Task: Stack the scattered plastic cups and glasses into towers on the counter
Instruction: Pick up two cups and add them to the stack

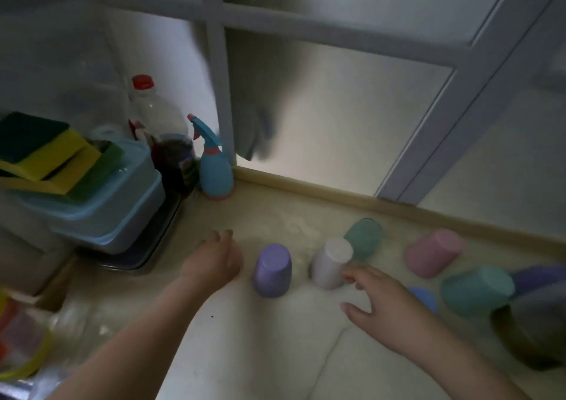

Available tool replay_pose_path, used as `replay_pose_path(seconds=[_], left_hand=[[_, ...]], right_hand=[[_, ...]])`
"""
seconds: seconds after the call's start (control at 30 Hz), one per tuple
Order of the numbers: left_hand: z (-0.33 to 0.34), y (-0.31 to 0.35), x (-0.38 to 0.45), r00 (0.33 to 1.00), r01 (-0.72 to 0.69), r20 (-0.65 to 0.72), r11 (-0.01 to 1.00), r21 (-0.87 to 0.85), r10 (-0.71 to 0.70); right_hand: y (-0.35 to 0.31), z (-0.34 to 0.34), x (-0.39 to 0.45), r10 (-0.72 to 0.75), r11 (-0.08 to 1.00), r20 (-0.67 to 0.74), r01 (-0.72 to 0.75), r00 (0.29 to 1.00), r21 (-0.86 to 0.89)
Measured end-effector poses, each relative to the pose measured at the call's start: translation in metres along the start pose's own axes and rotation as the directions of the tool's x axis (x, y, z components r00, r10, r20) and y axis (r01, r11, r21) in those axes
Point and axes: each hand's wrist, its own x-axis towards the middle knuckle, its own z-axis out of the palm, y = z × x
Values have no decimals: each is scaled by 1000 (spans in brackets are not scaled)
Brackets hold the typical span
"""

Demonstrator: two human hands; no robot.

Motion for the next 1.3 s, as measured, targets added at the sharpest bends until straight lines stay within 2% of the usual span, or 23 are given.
replay_pose_path(seconds=[0.13, 0.3, 0.4, 0.5, 0.73, 0.83, 1.03, 1.3], left_hand=[[-12, -5, -1, 999, 4, 41, 1000, 17, -5], [-64, 42, -24, 985, -66, -147, 988, 136, 86], [-87, 79, -41, 967, -146, -192, 981, 129, 169], [-98, 109, -62, 950, -154, -248, 975, 163, 191], [-98, 112, -82, 936, -179, -310, 984, -5, 168], [-94, 107, -76, 934, -206, -304, 978, -27, 189], [-85, 104, -36, 918, -304, -293, 949, -87, 267], [-73, 110, 9, 900, -409, -220, 903, -131, 376]], right_hand=[[3, -11, -8, 30, 999, -33, -30, 999, 21], [7, -36, -22, 24, 1000, -96, -23, 995, 18], [24, -49, -21, 49, 998, -126, -53, 991, -28], [46, -51, 2, 121, 991, -149, -127, 981, -31], [83, -17, 87, 329, 944, -85, -327, 941, 31], [94, -9, 108, 375, 927, -83, -372, 923, 48], [108, 6, 121, 385, 912, -74, -367, 920, 186], [106, 9, 125, 516, 837, -105, -474, 850, 275]])
